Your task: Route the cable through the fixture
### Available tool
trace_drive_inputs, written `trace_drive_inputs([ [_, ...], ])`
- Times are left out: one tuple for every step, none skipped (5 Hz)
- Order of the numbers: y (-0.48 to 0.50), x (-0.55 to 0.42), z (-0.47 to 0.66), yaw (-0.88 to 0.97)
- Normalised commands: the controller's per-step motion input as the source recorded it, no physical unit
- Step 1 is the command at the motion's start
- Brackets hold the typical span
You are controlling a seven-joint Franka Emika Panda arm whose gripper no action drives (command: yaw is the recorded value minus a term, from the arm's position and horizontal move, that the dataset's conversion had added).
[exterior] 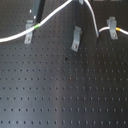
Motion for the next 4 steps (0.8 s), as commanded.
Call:
trace_drive_inputs([
  [-0.313, -0.323, 0.11, -0.52],
  [-0.316, -0.269, 0.16, -0.54],
  [-0.399, -0.253, 0.14, -0.44],
  [-0.438, -0.486, 0.2, 0.0],
])
